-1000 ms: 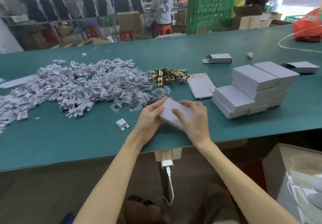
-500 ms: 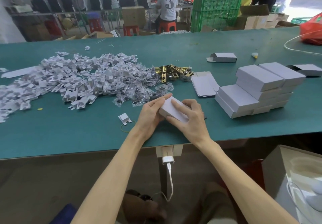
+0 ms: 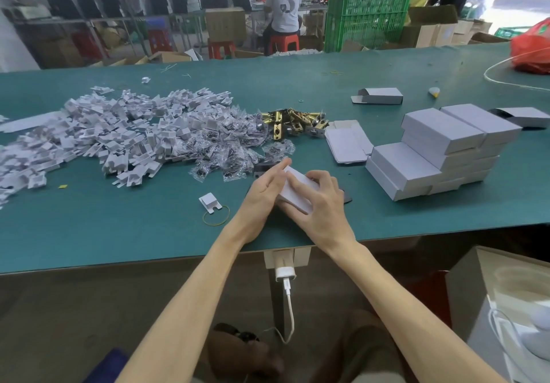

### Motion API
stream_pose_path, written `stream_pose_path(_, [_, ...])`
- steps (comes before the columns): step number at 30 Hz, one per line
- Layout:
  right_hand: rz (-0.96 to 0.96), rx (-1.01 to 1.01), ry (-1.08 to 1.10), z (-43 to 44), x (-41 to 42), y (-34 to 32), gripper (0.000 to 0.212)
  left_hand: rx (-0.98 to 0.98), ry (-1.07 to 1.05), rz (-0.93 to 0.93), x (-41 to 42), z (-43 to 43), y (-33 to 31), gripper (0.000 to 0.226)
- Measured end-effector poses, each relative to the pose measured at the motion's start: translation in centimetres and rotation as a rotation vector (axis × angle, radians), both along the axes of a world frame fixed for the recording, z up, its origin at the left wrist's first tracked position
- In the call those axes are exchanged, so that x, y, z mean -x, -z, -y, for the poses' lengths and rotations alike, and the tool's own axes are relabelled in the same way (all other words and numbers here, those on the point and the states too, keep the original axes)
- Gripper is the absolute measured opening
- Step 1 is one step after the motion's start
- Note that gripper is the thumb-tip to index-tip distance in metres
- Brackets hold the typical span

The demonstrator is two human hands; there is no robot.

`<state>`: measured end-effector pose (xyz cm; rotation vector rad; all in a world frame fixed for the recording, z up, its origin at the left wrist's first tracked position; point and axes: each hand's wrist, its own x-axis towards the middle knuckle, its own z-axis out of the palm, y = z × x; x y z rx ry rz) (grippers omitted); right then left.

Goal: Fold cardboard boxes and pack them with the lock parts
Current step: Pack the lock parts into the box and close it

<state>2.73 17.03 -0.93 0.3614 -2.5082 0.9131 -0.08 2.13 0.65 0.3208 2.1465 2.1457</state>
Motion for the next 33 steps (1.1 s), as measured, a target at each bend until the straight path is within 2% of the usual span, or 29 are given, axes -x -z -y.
stream_pose_path(4, [-0.005, -0.015, 0.012, -0.1, 0.2, 0.3, 0.044, 0.038, 0.010, -0.016, 0.0, 0.2, -0.1, 0.055])
stream_pose_path(6, [-0.004, -0.020, 0.021, -0.2, 0.3, 0.4, 0.048, 0.044, 0.030, -0.014, 0.1, 0.3, 0.0, 0.056])
stream_pose_path(9, [0.001, -0.001, 0.023, -0.1, 0.4, 0.5, 0.057, 0.015, 0.009, 0.007, 0.1, 0.2, 0.0, 0.052])
stream_pose_path(12, [0.020, 0.051, 0.039, 0.2, 0.5, 0.4, 0.058, -0.024, -0.105, -0.002, 0.0, 0.0, 0.1, 0.048])
stream_pose_path(15, [0.039, 0.081, 0.099, 0.1, 0.6, 0.4, 0.058, -0.023, -0.092, -0.011, -0.3, -0.1, 0.3, 0.044])
stream_pose_path(20, [0.052, -0.055, 0.142, 0.1, 0.6, 0.3, 0.059, 0.013, -0.028, -0.035, -0.4, -0.2, 0.1, 0.043])
stream_pose_path(26, [0.112, -0.093, 0.158, -0.2, 0.0, -1.3, 0.060, -0.074, -0.007, -0.005, -0.3, 0.1, 0.3, 0.036])
stream_pose_path(29, [0.042, -0.197, 0.289, -2.6, 0.6, -3.9, 0.061, -0.152, -0.036, 0.020, -0.1, 0.1, 0.5, 0.030])
stream_pose_path(33, [0.055, -0.407, 0.533, -8.4, 3.2, -8.1, 0.047, -0.050, -0.024, -0.011, -0.1, -0.3, 0.7, 0.025])
